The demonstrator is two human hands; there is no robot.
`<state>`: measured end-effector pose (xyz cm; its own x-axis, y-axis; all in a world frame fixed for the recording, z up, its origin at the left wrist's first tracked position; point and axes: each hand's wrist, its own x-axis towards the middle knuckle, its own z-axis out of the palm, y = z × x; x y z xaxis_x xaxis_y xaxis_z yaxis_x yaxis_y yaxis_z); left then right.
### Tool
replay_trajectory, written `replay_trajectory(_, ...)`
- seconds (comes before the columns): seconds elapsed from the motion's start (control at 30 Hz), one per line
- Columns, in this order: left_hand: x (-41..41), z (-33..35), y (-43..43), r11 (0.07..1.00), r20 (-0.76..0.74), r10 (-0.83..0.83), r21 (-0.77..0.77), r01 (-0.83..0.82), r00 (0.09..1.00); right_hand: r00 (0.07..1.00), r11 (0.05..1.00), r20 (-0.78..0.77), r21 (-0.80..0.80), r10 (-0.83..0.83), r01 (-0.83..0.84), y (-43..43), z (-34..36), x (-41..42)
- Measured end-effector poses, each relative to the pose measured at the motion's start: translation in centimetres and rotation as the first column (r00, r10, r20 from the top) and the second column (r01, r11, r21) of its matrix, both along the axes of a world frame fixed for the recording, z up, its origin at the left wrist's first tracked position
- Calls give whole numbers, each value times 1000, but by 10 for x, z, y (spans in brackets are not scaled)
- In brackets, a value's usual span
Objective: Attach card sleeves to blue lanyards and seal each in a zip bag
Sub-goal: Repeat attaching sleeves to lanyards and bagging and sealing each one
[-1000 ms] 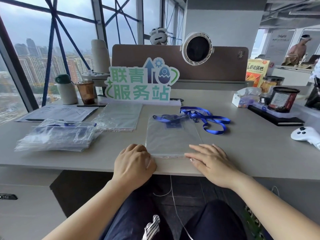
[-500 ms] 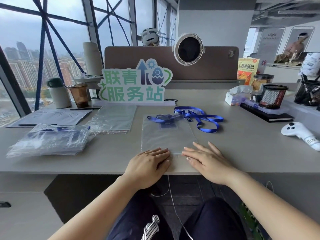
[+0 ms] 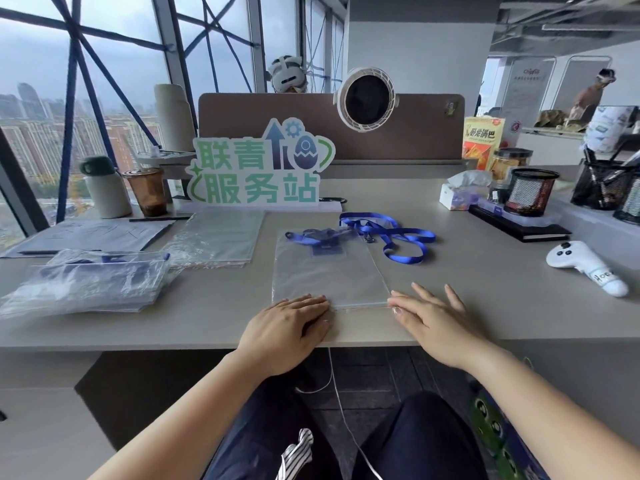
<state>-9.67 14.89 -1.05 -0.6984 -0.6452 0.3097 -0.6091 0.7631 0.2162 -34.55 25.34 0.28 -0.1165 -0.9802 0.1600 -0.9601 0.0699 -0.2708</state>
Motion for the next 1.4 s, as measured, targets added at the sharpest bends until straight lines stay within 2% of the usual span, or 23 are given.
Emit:
replay_trajectory(0.1,0,1,-4,1000,-4,-22,22,22,1000,998,1000,66,-1,4,-4,-5,-2,-4)
replay_trajectory(0.17,3,3,-10,995,-46,-34,94,38,998,993,999,116,-35,3,1,-11,1,-6)
replay_trajectory(0.27,12,8,-22,987,-158,-1,159,26,987,997,991,71,-129,31,-22,-24,6,-10)
replay_trajectory(0.43,28,9,-39,990,-161,23,142,0,987,990,945,23,-303,139,-125,-38,2,-15)
replay_trajectory(0.5,33,10,-46,987,-151,35,159,-11,988,982,959,117,-260,150,-115,-40,1,-14)
replay_trajectory(0.6,41,14,-53,987,-141,3,159,19,990,919,984,356,-122,168,-133,-42,3,-17)
replay_trajectory(0.7,43,18,-54,988,-127,-17,152,36,992,889,982,420,-95,185,-160,-42,5,-20)
replay_trajectory(0.87,41,11,-55,989,-237,13,143,22,971,898,975,400,-193,184,-113,-43,0,-14)
replay_trajectory(0.93,41,13,-53,983,-259,29,181,19,965,882,976,440,-200,170,-89,-43,2,-12)
replay_trajectory(1.03,43,17,-49,973,-170,3,228,36,985,838,978,523,-203,156,-55,-45,9,-10)
replay_trajectory(1.1,42,17,-49,976,-149,47,219,-13,988,824,975,545,-220,154,-37,-49,13,-9)
replay_trajectory(1.17,37,18,-49,967,-264,123,248,-56,957,817,971,561,-238,130,8,-55,16,-6)
replay_trajectory(1.27,25,19,-59,923,-463,258,377,-75,848,818,966,574,-228,32,123,-70,16,-3)
replay_trajectory(1.33,15,20,-70,900,-463,341,412,-141,818,824,956,561,-189,-81,223,-85,13,-4)
replay_trajectory(1.4,6,21,-78,884,-370,404,391,-255,837,824,936,526,-133,-212,326,-98,11,-6)
